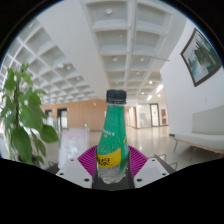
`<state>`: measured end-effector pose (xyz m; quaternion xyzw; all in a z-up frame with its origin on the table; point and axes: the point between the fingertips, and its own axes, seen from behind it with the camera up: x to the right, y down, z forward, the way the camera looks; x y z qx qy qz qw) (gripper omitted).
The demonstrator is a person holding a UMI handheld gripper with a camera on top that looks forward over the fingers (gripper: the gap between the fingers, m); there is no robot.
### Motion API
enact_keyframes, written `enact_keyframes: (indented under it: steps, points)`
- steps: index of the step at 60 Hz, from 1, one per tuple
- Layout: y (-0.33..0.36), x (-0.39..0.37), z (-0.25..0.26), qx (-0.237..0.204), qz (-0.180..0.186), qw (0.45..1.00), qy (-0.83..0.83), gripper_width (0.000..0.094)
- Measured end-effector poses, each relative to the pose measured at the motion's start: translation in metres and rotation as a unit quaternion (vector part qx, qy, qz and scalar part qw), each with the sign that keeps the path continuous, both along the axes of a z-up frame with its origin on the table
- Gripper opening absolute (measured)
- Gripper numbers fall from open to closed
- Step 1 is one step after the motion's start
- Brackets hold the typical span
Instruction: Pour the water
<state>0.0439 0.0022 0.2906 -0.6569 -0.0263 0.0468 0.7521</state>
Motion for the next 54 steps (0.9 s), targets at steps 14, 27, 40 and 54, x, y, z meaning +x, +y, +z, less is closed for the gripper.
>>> enact_keyframes:
  steps: [14, 27, 40, 54]
  points:
    - [0.033, 0.033, -0.160, -0.154, -0.049, 0.985, -0.060, 0.0415]
    - [0.039, 0.048, -0.214, -0.189, -0.044, 0.979, -0.061, 0.0445]
    - [0.024, 0.045, -0.210, -0.214, -0.039, 0.973, -0.074, 0.0866]
    - [-0.041, 0.039, -0.167, -0.232, -0.064, 0.967, -0.084, 0.0853]
